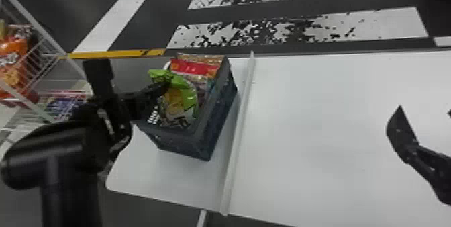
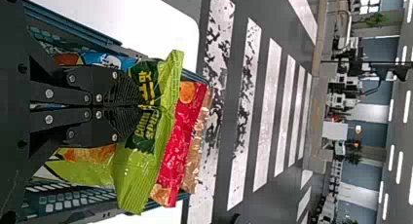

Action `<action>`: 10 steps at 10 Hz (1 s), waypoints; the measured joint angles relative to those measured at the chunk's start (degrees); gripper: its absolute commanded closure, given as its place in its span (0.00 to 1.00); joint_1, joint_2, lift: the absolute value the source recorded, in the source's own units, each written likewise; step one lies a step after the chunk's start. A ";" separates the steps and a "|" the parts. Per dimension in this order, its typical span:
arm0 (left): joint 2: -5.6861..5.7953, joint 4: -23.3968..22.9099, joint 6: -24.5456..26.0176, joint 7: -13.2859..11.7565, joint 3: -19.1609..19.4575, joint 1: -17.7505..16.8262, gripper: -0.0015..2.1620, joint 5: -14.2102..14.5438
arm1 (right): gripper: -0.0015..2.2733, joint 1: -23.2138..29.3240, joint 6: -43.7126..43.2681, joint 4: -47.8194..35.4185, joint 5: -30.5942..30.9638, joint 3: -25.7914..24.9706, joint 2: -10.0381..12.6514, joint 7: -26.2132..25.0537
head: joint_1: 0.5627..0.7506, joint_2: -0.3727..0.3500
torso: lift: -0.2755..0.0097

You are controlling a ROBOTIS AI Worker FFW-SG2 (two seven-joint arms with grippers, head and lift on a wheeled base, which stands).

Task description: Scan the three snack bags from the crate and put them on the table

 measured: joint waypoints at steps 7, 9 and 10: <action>-2.58 -17.68 0.61 7.25 0.91 6.57 0.99 1.68 | 0.04 0.67 -2.67 -0.46 -0.04 -0.35 -0.07 0.00 | 0.70 0.94 | 0.64; -2.68 -22.94 1.01 8.94 2.93 8.28 0.99 2.98 | 0.04 0.84 -3.46 -0.94 -0.06 -0.38 -0.05 0.00 | 0.70 0.95 | 0.64; -2.63 -25.20 1.21 10.13 3.97 8.79 0.99 3.81 | 0.04 0.94 -3.55 -1.33 -0.06 -0.46 0.00 0.00 | 0.70 0.96 | 0.64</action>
